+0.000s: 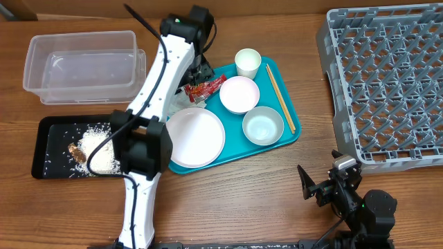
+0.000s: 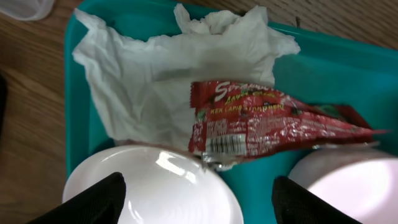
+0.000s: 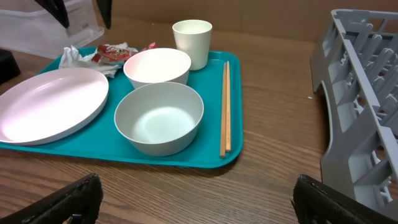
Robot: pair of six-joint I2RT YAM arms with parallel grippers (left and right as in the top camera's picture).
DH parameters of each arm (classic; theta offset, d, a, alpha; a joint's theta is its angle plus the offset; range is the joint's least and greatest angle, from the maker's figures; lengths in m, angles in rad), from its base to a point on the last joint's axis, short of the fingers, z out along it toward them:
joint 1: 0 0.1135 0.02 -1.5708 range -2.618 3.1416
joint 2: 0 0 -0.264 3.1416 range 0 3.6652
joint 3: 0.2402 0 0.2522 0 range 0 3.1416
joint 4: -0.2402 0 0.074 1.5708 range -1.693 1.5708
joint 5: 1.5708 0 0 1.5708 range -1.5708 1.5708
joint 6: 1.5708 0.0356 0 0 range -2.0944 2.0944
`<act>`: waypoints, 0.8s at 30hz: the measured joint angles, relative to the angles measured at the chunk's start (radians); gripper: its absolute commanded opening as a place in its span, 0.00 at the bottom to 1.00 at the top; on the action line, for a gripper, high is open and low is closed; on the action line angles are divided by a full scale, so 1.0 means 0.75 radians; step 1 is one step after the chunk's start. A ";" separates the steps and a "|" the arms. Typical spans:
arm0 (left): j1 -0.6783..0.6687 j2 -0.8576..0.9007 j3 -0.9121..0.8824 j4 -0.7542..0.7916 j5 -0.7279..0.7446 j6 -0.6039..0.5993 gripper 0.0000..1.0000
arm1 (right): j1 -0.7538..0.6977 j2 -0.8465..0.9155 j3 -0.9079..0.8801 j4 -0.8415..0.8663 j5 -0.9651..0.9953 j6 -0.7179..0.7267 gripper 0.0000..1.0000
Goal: Sort waste into correct bins and load items into the dishwasher
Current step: 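Grasp the red snack wrapper on the tray with the left gripper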
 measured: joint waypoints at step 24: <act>0.043 0.201 0.000 0.072 0.106 -0.007 0.50 | 0.000 0.000 0.000 -0.001 0.000 -0.001 1.00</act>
